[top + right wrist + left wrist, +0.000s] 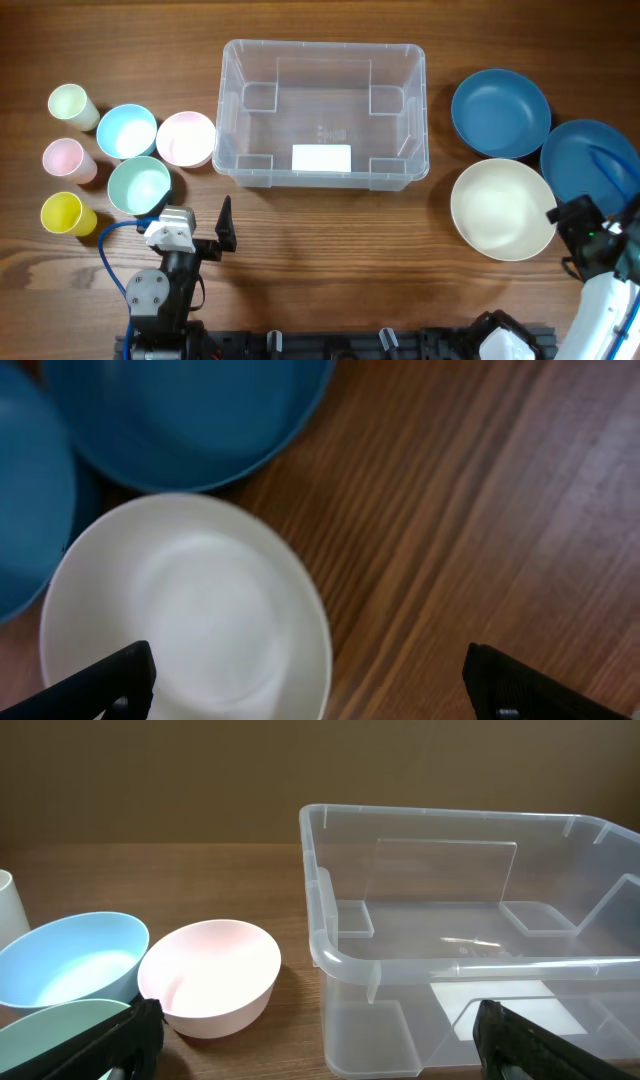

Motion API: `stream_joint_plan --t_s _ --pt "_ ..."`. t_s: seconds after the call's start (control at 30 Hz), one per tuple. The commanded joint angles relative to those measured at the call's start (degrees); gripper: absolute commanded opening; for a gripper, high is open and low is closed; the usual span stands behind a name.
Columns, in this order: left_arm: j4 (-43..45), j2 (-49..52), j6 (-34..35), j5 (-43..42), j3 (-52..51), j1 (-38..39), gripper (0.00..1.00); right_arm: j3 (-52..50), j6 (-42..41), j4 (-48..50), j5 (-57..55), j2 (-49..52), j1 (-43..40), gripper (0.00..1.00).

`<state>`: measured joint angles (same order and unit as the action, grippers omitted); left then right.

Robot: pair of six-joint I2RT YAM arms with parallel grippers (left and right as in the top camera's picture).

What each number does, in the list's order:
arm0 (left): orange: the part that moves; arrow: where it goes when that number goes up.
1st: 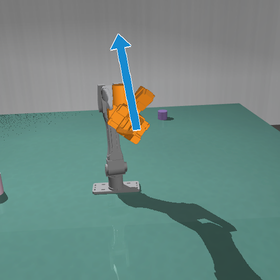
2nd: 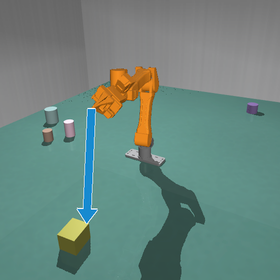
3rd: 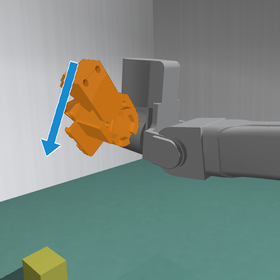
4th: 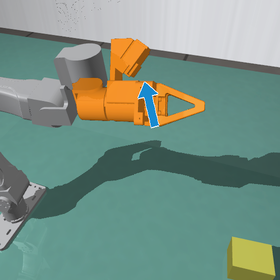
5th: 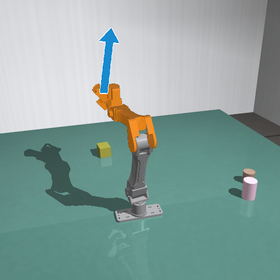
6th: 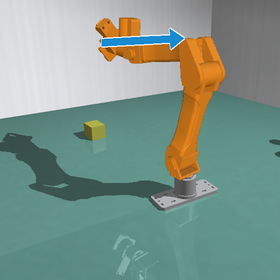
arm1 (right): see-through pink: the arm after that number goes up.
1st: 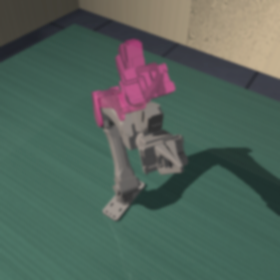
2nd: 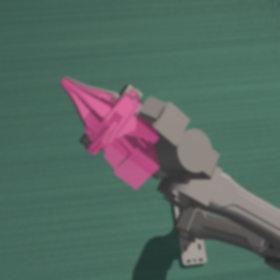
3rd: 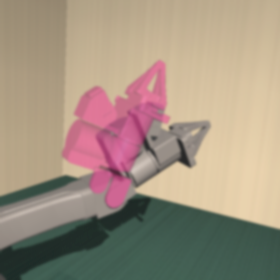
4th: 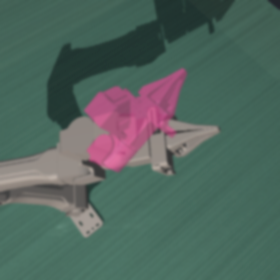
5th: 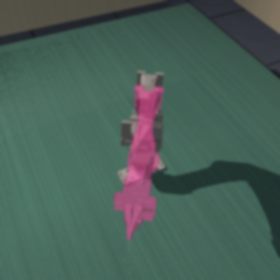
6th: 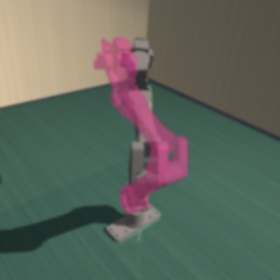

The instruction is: Pack container

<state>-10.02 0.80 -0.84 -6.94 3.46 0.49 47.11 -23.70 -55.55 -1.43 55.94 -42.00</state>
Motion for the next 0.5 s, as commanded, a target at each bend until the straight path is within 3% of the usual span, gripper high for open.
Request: stream_joint_plan --t_s 0.0,0.27,0.47 --pt "0.20 -0.42 -0.87 -0.07 -0.50 0.37 1.00 1.16 2.75 1.38 5.46 4.52 -2.80 1.00" --pt "0.20 -0.42 -0.87 -0.07 -0.50 0.37 1.00 -0.52 4.20 3.80 8.22 17.18 -2.86 1.00" --pt "0.20 -0.42 -0.87 -0.07 -0.50 0.37 1.00 -6.80 4.85 9.77 9.97 19.61 -2.84 0.95"
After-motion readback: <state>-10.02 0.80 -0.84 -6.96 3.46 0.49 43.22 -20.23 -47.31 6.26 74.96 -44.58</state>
